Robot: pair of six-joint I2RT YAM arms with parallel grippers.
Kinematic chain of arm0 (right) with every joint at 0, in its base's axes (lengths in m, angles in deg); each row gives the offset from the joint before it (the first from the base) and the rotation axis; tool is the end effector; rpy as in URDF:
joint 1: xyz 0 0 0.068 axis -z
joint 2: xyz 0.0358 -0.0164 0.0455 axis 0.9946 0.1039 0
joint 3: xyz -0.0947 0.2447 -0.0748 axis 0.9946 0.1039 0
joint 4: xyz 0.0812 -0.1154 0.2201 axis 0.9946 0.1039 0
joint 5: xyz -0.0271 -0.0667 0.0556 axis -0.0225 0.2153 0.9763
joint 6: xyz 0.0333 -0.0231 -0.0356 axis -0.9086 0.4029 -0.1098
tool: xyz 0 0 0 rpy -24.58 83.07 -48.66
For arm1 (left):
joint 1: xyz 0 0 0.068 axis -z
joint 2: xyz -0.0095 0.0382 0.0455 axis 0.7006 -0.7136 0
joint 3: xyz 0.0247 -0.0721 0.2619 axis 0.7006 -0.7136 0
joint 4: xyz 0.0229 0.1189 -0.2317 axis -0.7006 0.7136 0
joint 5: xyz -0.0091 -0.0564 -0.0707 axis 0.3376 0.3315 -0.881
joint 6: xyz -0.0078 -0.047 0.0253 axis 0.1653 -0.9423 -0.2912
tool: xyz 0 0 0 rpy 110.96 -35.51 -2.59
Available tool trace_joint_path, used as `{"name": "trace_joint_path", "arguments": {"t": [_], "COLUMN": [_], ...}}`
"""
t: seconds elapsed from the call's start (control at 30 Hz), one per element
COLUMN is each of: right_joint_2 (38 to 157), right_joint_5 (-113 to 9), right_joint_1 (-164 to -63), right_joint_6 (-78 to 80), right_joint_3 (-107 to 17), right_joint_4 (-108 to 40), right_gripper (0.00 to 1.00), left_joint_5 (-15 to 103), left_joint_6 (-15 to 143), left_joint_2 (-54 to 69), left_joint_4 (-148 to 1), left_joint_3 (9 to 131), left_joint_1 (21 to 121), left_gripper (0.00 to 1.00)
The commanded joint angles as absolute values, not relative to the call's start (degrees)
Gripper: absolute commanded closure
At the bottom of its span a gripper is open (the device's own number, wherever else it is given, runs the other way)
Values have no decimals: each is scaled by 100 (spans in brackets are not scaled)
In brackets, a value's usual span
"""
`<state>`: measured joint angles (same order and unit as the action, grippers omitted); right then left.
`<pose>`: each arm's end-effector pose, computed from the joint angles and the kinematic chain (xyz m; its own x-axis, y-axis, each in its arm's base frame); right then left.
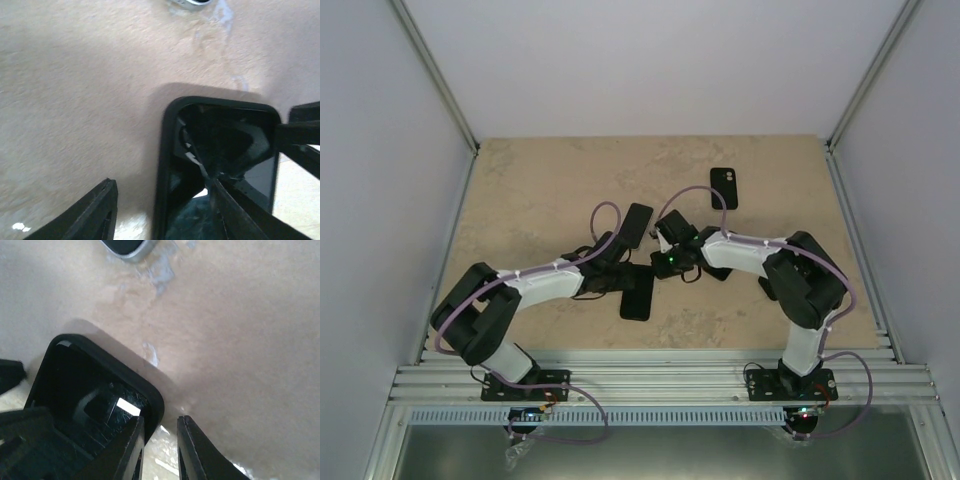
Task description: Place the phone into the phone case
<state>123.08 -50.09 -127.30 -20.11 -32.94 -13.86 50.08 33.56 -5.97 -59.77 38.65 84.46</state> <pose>0.2608 0.2535 0.1448 -0.9192 -0.2284 -0.3208 -0.3363 0.8793 0.3374 0.2134 -0.1804 0.1419 -0.9283 -0.0943 -0.3598 0.0462 0.9306 -0.3631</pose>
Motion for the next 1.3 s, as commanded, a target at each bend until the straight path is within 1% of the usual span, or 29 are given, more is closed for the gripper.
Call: {"name": "trace_joint_path", "arguments": {"t": [0.0, 0.03, 0.2, 0.37, 0.47, 0.57, 0.73, 0.77, 0.83, 1.03, 1.27], "right_joint_2": [11998, 11847, 11173, 10672, 10283, 9879, 9451, 9383, 9242, 8946, 9209], "right_joint_5": [-5176, -5101, -5093, -5316, -5472, -5596, -5897, -6006, -6075, -6153, -6435], "right_joint_1": [-12766, -12769, -12763, -12767, -12763, -12768, -12765, -12764, -12764, -12768, -12760], "right_joint_6": [-1925, -1922, -1963, -2073, -2168, -2252, -2404, -2440, -2515, -2900, -3130], "right_joint_3": [-2912, -2852, -2529, -2018, -1612, -1199, -660, -555, -306, 447, 1023], "right_joint_4": [-838, -930, -1311, -1654, -1999, -2404, -2884, -2986, -3341, -4478, -5285], "right_gripper": [78, 76, 63, 43, 34, 20, 5, 3, 2, 2, 2], "left_joint_5": [5555, 5634, 5930, 6043, 6072, 6099, 6205, 6256, 6327, 6300, 6337], "left_joint_6": [3278, 3260, 3148, 3113, 3115, 3121, 3169, 3184, 3223, 3325, 3467], "left_joint_2": [-317, -250, 109, 347, 445, 471, 332, 263, 105, -364, -989], "left_joint_4": [-5283, -5205, -4960, -4810, -4777, -4703, -4638, -4604, -4554, -4525, -4291], "left_joint_3": [3802, 3833, 3870, 3860, 3868, 3945, 4143, 4214, 4364, 4708, 5015], "left_joint_1": [8573, 8615, 8874, 9051, 9186, 9318, 9545, 9586, 9665, 9803, 9835], "left_gripper": [45, 43, 33, 25, 18, 12, 4, 3, 1, 1, 1]}}
